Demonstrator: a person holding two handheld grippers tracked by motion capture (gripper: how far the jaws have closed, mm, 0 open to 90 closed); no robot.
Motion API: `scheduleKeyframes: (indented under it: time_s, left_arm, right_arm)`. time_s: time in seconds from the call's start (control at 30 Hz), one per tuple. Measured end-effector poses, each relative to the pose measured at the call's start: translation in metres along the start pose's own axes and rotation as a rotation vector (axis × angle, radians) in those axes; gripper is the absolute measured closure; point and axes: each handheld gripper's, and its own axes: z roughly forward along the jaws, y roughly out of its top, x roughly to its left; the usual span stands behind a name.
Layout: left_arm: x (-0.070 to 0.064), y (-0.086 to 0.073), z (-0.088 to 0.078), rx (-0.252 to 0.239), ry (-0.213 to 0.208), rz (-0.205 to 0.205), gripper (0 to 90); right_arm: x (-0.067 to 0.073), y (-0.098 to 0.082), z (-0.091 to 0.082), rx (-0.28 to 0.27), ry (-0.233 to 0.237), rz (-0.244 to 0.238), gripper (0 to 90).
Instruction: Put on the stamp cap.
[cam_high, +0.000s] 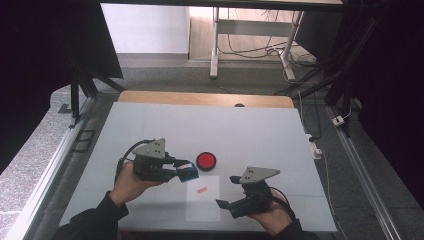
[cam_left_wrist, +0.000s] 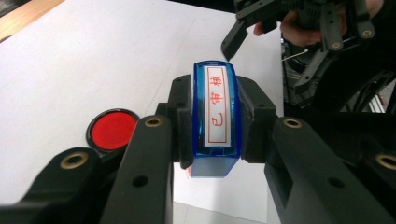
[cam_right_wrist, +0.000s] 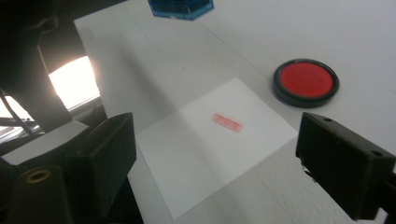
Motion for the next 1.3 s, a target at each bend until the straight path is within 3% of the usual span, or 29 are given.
scheduleKeyframes:
  time_s: [0.47,0.9,1.3]
  left_arm:
    - [0.006,-0.004,-0.006,0.029,0.069,-0.027,69.8]
    - [0.012,-0.008,-0.012,0.047,0.129,-0.050,69.8]
    - [0.018,-0.011,-0.019,0.046,0.176,-0.078,69.8]
  right_arm:
    - [-0.006,-0.018,-0.018,0.019,-0.106,0.037,0.1]
    - [-0.014,-0.038,-0.041,0.036,-0.263,0.094,0.0]
    - [-0.021,-0.051,-0.054,0.043,-0.305,0.148,0.0]
